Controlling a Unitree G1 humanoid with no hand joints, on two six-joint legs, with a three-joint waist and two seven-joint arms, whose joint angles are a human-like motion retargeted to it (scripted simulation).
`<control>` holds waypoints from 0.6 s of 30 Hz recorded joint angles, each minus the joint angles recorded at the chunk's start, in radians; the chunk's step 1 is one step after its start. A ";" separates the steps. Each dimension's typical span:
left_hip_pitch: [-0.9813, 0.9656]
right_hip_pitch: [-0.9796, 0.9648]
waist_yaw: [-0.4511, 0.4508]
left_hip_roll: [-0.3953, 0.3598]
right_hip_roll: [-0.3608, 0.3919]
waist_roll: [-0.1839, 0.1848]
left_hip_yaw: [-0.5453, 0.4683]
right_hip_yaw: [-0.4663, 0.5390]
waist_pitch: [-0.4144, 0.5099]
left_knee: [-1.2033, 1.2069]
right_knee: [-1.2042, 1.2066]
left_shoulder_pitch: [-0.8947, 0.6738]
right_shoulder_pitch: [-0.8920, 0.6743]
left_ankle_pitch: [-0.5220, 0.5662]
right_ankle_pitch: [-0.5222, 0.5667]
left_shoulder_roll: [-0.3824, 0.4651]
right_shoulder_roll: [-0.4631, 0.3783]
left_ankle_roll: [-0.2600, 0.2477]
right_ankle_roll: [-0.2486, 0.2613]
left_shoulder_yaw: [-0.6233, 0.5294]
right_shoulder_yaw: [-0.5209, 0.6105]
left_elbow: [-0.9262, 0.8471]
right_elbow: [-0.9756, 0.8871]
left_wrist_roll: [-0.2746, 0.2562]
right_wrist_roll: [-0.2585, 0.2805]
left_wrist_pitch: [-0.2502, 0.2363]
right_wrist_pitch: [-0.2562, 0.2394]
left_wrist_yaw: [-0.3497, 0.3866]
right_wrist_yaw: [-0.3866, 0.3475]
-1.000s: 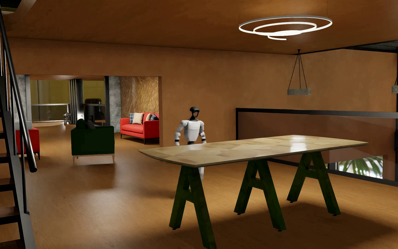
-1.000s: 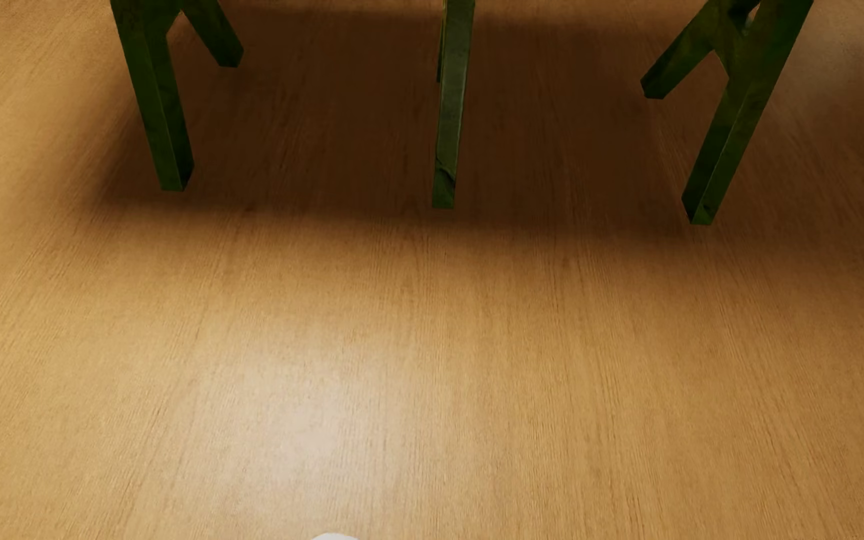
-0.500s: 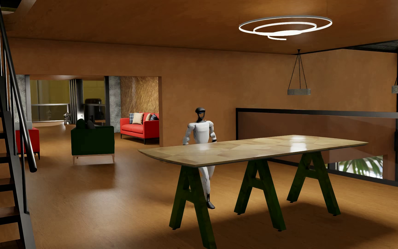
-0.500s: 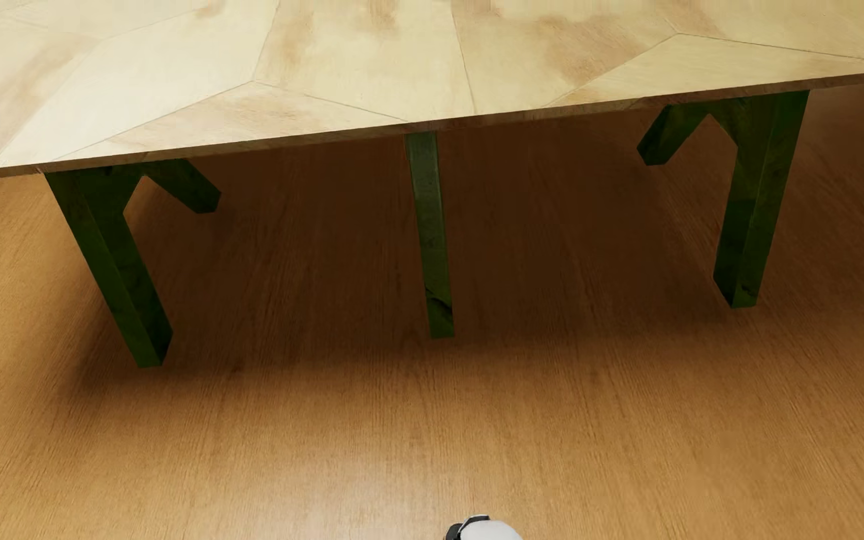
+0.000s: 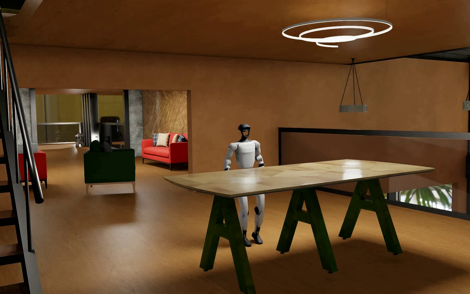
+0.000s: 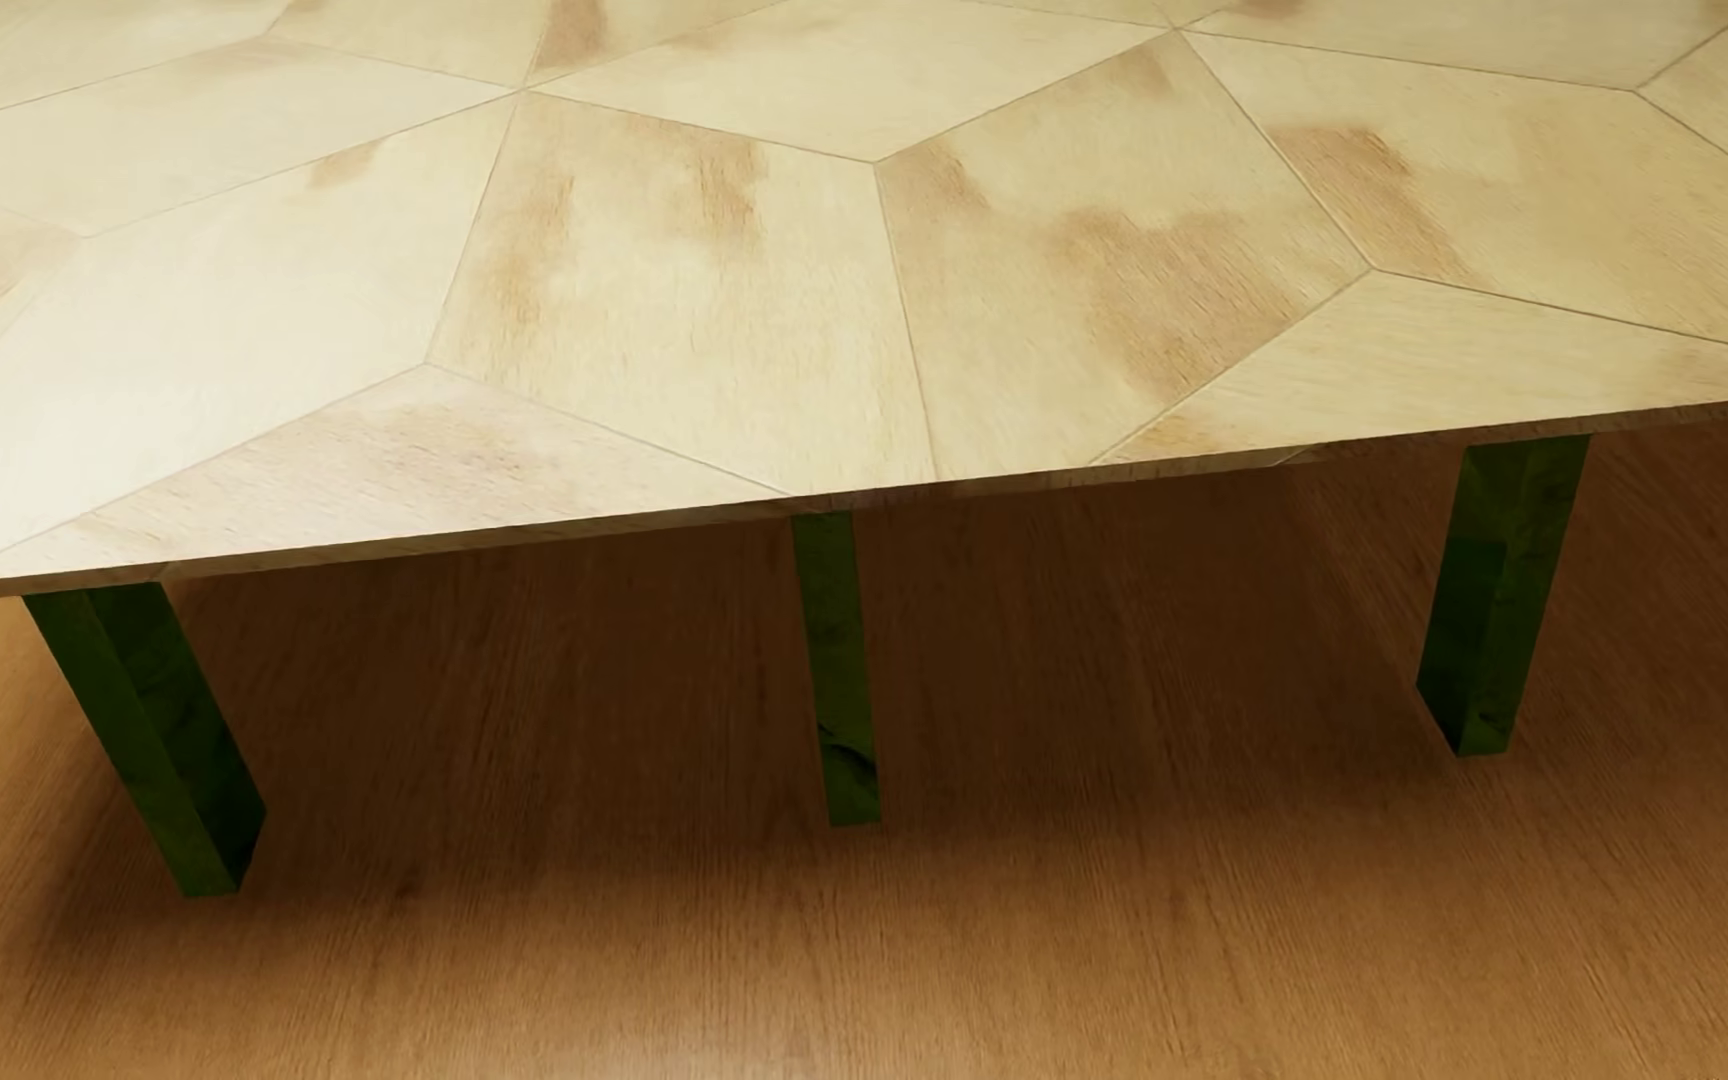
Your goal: Walk towards the wood table
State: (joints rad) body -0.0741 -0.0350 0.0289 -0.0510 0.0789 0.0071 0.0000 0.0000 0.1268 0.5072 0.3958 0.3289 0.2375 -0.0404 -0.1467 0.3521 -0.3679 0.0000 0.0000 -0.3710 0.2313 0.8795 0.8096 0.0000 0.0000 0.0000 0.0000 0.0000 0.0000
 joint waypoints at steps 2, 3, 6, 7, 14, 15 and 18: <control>0.034 0.046 -0.016 0.006 -0.001 0.016 0.000 0.000 -0.007 -0.010 -0.023 0.019 0.068 -0.002 -0.041 -0.016 0.013 0.000 0.000 0.009 0.027 0.006 0.086 0.000 0.000 0.000 0.000 0.000 0.000; 0.055 0.065 -0.025 0.004 -0.004 0.021 0.000 0.000 -0.014 -0.030 -0.031 0.030 0.102 -0.022 -0.069 -0.020 0.023 0.000 0.000 0.011 0.042 0.009 0.136 0.000 0.000 0.000 0.000 0.000 0.000; 0.114 0.106 -0.047 -0.008 -0.022 0.026 0.000 0.000 -0.037 -0.077 -0.036 0.043 0.179 -0.048 -0.089 -0.025 0.059 0.000 0.000 0.003 0.077 0.030 0.297 0.000 0.000 0.000 0.000 0.000 0.000; 0.129 0.107 -0.052 -0.008 -0.026 0.027 0.000 0.000 -0.045 -0.198 -0.056 0.043 0.194 -0.142 -0.090 -0.026 0.068 0.000 0.000 0.000 0.093 0.040 0.341 0.000 0.000 0.000 0.000 0.000 0.000; 0.132 0.077 -0.049 -0.010 -0.031 0.034 0.000 0.000 -0.048 -0.238 -0.057 0.030 0.189 -0.192 -0.096 -0.030 0.058 0.000 0.000 -0.005 0.116 0.057 0.278 0.000 0.000 0.000 0.000 0.000 0.000; 0.132 0.074 -0.043 -0.010 -0.031 0.034 0.000 0.000 -0.049 -0.241 -0.056 0.026 0.170 -0.193 -0.097 -0.030 0.053 0.000 0.000 -0.010 0.103 0.057 0.251 0.000 0.000 0.000 0.000 0.000 0.000; 0.141 0.068 -0.015 -0.016 -0.036 0.028 0.000 0.000 -0.052 -0.251 -0.045 0.014 0.103 -0.194 -0.099 -0.026 0.044 0.000 0.000 -0.021 0.048 0.056 0.144 0.000 0.000 0.000 0.000 0.000 0.000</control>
